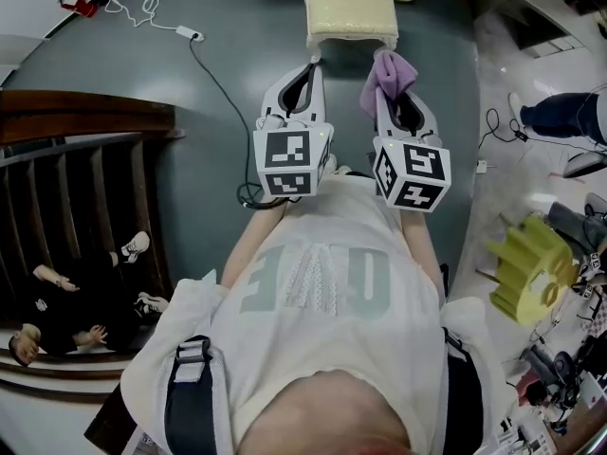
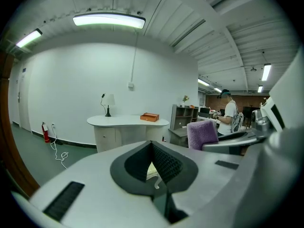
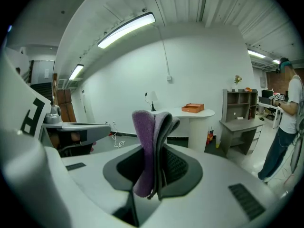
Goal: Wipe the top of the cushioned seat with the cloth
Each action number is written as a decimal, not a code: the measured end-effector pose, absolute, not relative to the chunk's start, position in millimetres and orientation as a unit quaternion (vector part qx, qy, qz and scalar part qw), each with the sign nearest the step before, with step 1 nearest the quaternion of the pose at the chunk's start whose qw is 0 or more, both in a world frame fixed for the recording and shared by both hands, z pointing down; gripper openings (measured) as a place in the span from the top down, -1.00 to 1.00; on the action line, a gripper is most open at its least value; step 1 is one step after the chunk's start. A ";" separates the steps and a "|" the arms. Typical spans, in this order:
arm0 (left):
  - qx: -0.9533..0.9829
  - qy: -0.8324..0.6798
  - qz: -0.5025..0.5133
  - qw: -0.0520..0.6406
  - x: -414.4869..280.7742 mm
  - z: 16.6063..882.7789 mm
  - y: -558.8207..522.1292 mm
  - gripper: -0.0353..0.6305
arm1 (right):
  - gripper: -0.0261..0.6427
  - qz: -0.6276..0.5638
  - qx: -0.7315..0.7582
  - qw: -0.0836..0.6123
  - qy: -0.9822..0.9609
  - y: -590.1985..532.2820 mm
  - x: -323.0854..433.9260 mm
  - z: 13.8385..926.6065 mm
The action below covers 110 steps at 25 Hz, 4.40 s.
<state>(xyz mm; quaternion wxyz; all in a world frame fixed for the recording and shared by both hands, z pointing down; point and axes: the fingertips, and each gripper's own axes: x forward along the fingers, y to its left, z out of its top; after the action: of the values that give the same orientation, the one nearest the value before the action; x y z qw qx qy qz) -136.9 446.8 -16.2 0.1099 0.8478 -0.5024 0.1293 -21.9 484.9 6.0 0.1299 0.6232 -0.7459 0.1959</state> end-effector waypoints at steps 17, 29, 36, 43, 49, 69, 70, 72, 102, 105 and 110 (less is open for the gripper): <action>0.843 -0.511 0.133 0.102 -143.6 9.6 338.1 0.88 | 0.65 0.187 0.642 0.133 -0.732 388.7 14.1 26.4; 0.816 -0.553 0.126 0.112 -82.1 4.7 160.1 0.88 | 0.65 0.202 0.589 0.163 -0.765 195.7 68.5 35.6; 0.799 -0.578 0.127 0.111 -45.6 -1.8 72.6 0.88 | 0.65 0.197 0.547 0.175 -0.795 100.0 96.6 34.6; 0.796 -0.573 0.146 0.125 -41.0 7.7 29.1 0.88 | 0.65 0.201 0.542 0.171 -0.798 52.7 87.8 32.0; 0.804 -0.563 0.151 0.117 -27.2 4.1 3.9 0.88 | 0.65 0.211 0.548 0.164 -0.793 36.2 92.3 33.0; 0.814 -0.535 0.196 0.111 -28.9 264.9 -70.4 0.88 | 0.65 0.254 0.543 0.169 -0.783 -41.1 82.6 292.0; 0.814 -0.531 0.203 0.119 -27.9 280.4 -68.1 0.88 | 0.65 0.258 0.539 0.177 -0.782 -38.5 80.2 308.2; 0.811 -0.529 0.213 0.130 -27.6 305.0 -65.6 0.88 | 0.65 0.262 0.530 0.193 -0.783 -34.7 76.8 335.4; 0.775 -0.578 0.210 0.144 -81.5 358.5 -64.6 0.88 | 0.65 0.392 0.384 0.239 -0.801 -79.9 -44.1 467.5; 0.767 -0.588 0.210 0.148 -89.5 357.9 -63.4 0.88 | 0.65 0.427 0.367 0.236 -0.792 -91.1 -64.8 480.5; 0.751 -0.604 0.215 0.158 -115.8 365.9 -63.3 0.88 | 0.65 0.461 0.348 0.264 -0.772 -99.6 -95.4 509.9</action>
<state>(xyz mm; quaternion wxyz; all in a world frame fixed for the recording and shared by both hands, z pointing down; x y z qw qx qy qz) -115.8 -63.3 365.9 0.1578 0.7513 -0.6037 0.2150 -95.4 -99.6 509.9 0.2645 0.3480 -0.7721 0.4613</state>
